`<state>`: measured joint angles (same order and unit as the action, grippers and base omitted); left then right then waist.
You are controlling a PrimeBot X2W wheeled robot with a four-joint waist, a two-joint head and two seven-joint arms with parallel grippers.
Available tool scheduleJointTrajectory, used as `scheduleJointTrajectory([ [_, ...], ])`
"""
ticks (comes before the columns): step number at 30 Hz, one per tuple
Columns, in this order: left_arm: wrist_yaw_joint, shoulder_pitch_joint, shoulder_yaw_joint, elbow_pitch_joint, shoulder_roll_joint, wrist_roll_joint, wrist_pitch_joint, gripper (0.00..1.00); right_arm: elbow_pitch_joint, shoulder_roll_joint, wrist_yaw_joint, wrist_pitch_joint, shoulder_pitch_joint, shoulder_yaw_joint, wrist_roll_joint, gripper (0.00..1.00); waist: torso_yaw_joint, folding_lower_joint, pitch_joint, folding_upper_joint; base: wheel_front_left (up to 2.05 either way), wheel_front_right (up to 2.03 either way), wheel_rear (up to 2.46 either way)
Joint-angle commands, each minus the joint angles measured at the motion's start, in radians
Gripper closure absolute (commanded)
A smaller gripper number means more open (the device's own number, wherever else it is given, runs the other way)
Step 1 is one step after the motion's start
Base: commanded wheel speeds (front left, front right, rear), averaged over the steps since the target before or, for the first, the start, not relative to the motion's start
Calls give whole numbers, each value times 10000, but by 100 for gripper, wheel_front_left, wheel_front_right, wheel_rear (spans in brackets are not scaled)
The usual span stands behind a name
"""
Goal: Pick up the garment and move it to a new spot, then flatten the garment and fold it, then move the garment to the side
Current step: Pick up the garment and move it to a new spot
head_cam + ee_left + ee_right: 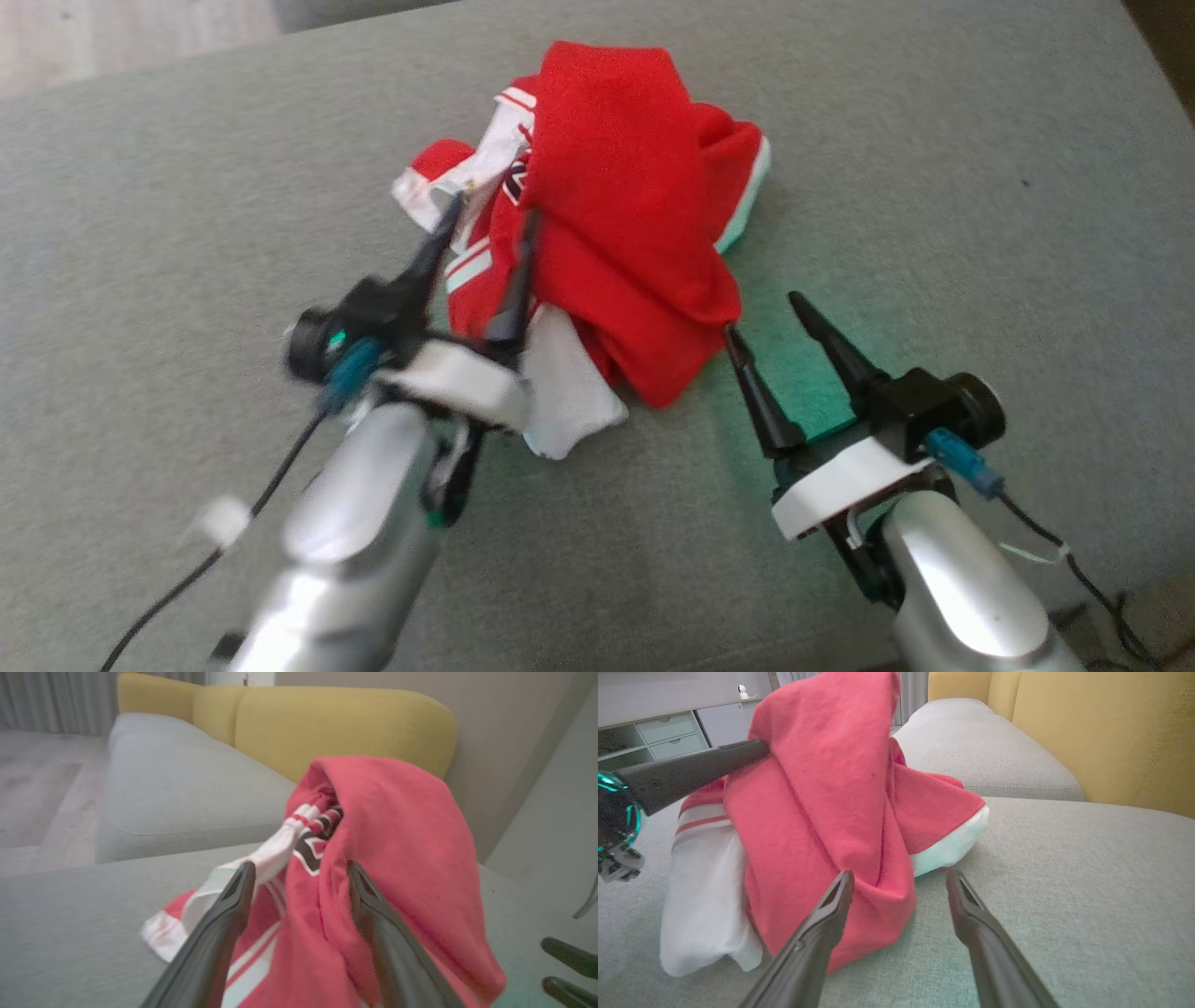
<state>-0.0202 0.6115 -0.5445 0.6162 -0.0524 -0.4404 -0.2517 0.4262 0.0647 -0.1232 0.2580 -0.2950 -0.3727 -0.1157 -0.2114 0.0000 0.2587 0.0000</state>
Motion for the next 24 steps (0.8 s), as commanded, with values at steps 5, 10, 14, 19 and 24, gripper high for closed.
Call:
scheduleJointTrajectory([
  [5, 506, -1585, 1952, -1335, -695, 746, -99, 0, -356, -144, -75, 38, 241, 344, 148, 0, 707, 0, -472, 0, 0, 0, 0],
  [10, 545, -3184, 3350, -2015, -712, 1294, -99, 0, -346, -144, -75, 38, 513, 843, 302, 0, 1279, 0, -954, 0, 0, 0, 0],
  [14, 461, -4268, 4186, -2543, -433, 1726, -100, 0, -397, -144, -75, 38, 864, 1336, 352, 0, 1652, 0, -1363, 0, 0, 0, 0],
  [19, 189, -5252, 4900, -2873, -182, 2212, -100, 0, -452, -144, -75, 38, 1319, 1679, 417, 0, 1948, 0, -1739, 0, 0, 0, 0],
  [24, -47, -5824, 5186, -2992, -36, 2506, -100, 0, -439, -144, -75, 38, 1751, 1843, 395, 0, 2061, 0, -1995, 0, 0, 0, 0],
])
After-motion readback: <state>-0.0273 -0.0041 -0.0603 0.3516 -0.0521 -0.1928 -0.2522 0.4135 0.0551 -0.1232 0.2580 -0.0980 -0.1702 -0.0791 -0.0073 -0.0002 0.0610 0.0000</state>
